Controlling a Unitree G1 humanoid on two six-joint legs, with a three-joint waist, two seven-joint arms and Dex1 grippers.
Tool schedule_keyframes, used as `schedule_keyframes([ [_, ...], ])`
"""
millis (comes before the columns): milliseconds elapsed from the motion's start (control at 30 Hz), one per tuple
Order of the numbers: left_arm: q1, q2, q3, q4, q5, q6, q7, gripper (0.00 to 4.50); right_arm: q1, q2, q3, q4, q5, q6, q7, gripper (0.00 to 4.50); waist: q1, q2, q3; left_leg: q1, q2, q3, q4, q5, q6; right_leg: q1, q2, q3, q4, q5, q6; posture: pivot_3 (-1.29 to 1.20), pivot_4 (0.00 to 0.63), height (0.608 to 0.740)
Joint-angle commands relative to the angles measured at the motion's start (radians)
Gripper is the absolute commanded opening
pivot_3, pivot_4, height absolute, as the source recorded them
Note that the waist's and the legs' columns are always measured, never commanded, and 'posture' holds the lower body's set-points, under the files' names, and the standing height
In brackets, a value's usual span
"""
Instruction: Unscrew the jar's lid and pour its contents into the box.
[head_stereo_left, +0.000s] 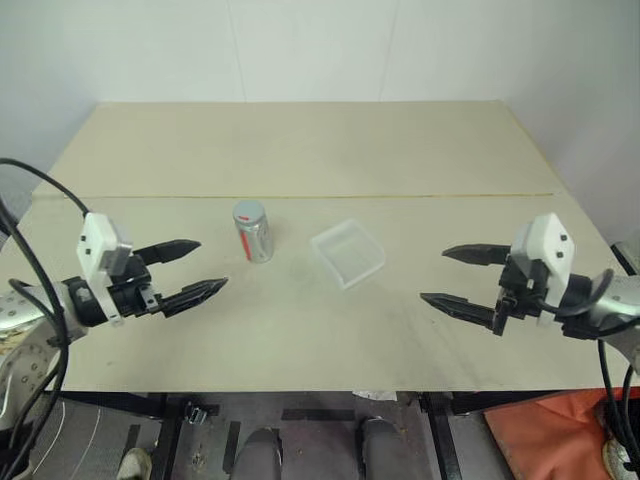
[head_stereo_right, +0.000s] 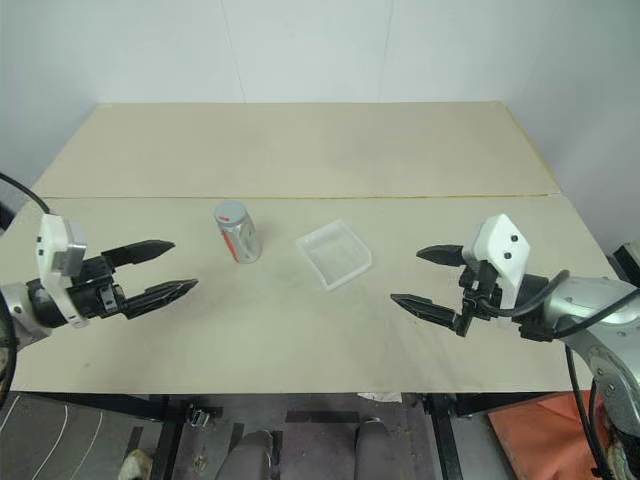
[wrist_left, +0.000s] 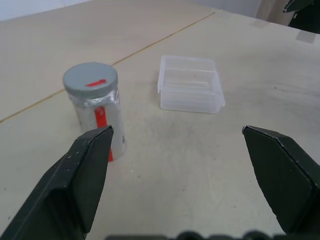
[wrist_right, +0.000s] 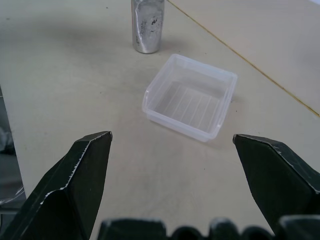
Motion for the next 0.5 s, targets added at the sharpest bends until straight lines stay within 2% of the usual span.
schedule_keyframes([
  [33, -0.011, 0.008, 0.027, -0.038, -0.022, 0.005, 0.025, 4.49, -0.022, -0.002, 0.004, -0.015, -0.008, -0.010, -0.005, 4.50, 0.004, 0.000, 0.000, 0.000, 0.000, 0.000, 0.000, 0.000, 0.000, 0.000, 0.000, 0.000, 0.000, 0.000, 0.000, 0.00, 0.150, 0.740],
  [267, 0.017, -0.042, 0.016, -0.074, -0.031, -0.002, 0.085, 4.49, -0.056, -0.005, 0.005, -0.009, 0.008, -0.012, 0.019, 4.50, 0.001, 0.000, 0.000, 0.000, 0.000, 0.000, 0.000, 0.000, 0.000, 0.000, 0.000, 0.000, 0.000, 0.000, 0.000, 0.00, 0.150, 0.740],
  [500, -0.018, -0.151, -0.064, -0.054, 0.063, -0.050, 0.226, 4.49, -0.071, -0.010, -0.024, -0.022, 0.021, -0.020, 0.037, 4.50, 0.002, 0.000, 0.000, 0.000, 0.000, 0.000, 0.000, 0.000, 0.000, 0.000, 0.000, 0.000, 0.000, 0.000, 0.000, 0.00, 0.150, 0.740],
])
